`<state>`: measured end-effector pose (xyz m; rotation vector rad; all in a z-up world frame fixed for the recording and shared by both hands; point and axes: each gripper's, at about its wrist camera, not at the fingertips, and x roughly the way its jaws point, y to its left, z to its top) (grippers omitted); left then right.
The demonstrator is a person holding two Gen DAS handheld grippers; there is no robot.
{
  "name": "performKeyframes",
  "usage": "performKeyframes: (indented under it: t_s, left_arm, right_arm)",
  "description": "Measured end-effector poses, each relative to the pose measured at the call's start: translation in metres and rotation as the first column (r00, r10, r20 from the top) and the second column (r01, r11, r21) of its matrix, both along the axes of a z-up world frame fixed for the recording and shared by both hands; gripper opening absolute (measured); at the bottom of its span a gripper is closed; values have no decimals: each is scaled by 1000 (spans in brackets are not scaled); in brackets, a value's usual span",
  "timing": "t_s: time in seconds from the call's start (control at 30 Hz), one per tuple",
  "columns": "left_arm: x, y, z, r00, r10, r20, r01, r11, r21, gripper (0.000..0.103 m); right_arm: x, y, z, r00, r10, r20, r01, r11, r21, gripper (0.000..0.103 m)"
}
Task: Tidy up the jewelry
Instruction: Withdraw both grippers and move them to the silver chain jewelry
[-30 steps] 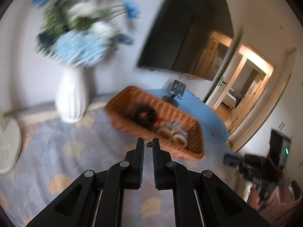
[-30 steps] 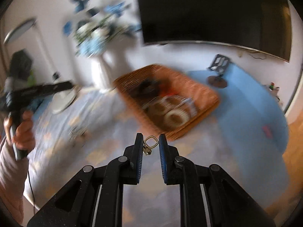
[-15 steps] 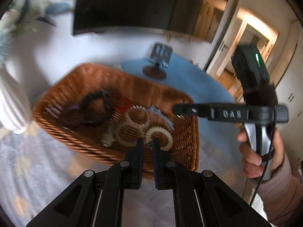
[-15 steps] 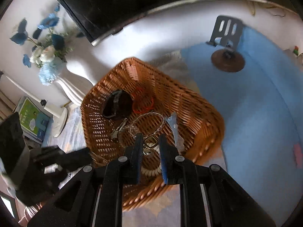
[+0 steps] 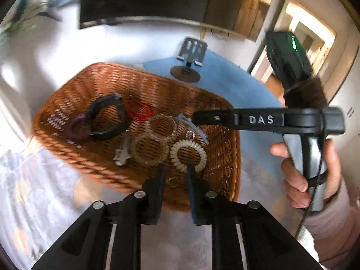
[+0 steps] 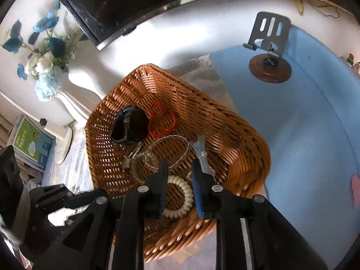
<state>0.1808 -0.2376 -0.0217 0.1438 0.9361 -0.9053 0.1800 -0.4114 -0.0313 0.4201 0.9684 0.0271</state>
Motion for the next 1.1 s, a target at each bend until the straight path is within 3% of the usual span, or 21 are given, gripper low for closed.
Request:
performKeyframes:
  t_s: [0.17, 0.4, 0.63, 0.8, 0.9, 1.1]
  left_arm:
    - [-7, 61, 30, 996, 85, 30, -81, 990, -114, 41]
    - [-19, 181, 49, 972, 234, 29, -223, 953, -203, 43]
    - [-25, 273, 24, 938, 345, -29, -343, 915, -214, 43]
    - [-18, 299, -9, 921, 383, -64, -388, 906, -167, 44]
    - [-6, 299, -29, 914, 398, -79, -405, 906, -122, 44]
    - [33, 288, -53, 896, 419, -147, -436, 893, -110, 43]
  right_arm:
    - [-22, 21, 22, 999, 12, 44, -11, 1000, -25, 31]
    - [-62, 87, 48, 986, 114, 125, -107, 992, -62, 36]
    - [-77, 163, 41, 964, 215, 154, -204, 975, -86, 39]
    - [-64, 216, 14, 958, 273, 89, -260, 957, -130, 39]
    - [-54, 236, -4, 950, 306, 64, -297, 947, -125, 39]
    - [-26, 266, -36, 935, 355, 13, -350, 927, -133, 39]
